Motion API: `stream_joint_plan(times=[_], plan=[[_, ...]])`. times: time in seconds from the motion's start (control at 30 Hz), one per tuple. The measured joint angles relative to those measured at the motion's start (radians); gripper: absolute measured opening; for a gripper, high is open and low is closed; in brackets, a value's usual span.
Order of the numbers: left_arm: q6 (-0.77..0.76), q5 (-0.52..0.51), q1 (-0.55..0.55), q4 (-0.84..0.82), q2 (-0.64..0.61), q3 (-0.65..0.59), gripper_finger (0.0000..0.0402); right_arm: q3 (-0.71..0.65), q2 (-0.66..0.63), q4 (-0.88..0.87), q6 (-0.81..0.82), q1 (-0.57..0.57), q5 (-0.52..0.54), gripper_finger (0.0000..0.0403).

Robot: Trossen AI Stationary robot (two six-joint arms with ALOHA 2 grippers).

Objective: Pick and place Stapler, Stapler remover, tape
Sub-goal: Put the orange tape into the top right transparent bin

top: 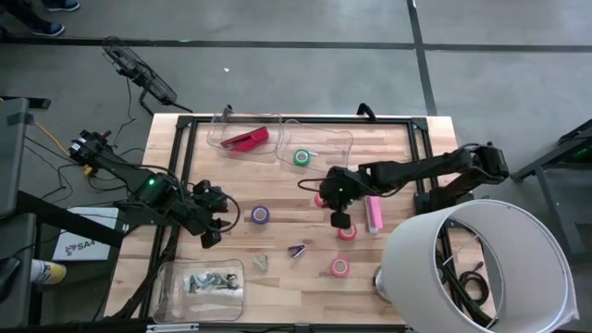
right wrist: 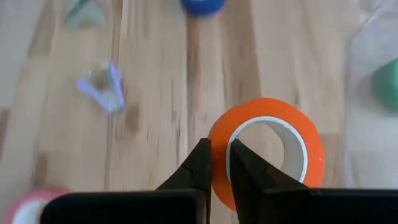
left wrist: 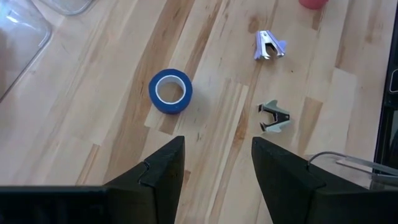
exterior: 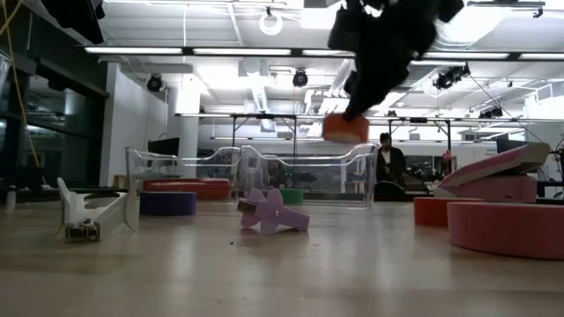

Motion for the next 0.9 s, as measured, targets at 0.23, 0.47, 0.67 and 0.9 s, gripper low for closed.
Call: stream_joint_plan(times=[0.23, 0.47, 0.67, 0.9], plan=[[0.002, -0.003, 0.000, 0.000, 0.000, 0.000, 0.0184, 0.083, 0.000, 0.001, 0.153, -0.033, 0.100, 0.0024], [0.003, -0.024, 0.000, 0.002, 0.000, 0.000, 0.0184, 0.088, -0.001, 0.018, 0.373, -0.109, 0.214, 0.0024], [0.001, -0.023, 0.000, 0.003, 0.000, 0.000, 0.0184, 0.088, 0.005, 0.022, 0.520, -0.168, 0.276, 0.0024], [0.000, -0.023, 0.000, 0.006, 0.001, 0.000, 0.0184, 0.074, 0.070, 0.054, 0.600, -0.217, 0.282, 0.0024]])
